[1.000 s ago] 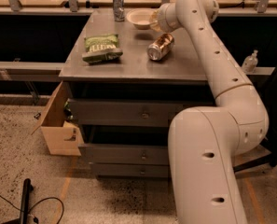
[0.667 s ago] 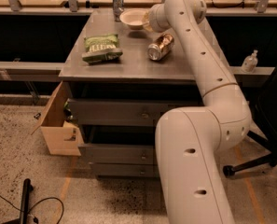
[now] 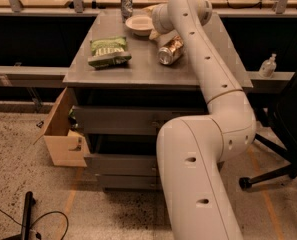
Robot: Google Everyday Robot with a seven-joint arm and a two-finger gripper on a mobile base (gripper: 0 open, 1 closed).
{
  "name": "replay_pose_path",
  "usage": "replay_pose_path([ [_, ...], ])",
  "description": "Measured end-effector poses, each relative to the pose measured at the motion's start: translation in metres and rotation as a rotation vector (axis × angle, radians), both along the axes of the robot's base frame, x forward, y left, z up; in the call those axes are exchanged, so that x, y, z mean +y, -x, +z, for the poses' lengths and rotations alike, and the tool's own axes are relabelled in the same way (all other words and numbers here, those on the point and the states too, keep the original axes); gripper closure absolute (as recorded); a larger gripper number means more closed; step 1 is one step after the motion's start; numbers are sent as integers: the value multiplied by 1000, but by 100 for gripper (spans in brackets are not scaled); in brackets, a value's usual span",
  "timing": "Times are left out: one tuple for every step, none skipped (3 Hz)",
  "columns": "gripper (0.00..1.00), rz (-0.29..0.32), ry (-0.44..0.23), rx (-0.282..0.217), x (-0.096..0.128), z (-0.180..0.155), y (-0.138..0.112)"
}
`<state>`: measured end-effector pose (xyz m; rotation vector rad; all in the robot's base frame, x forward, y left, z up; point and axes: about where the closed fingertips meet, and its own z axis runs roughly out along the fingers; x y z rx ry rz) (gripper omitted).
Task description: Move paper bowl near redbull can
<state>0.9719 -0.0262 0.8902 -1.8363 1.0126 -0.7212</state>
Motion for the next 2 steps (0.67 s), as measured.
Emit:
replay_pose_path([
  [0,1,-26,-6,-3,11,3],
  [0,-44,-63,-32,-41,40,10],
])
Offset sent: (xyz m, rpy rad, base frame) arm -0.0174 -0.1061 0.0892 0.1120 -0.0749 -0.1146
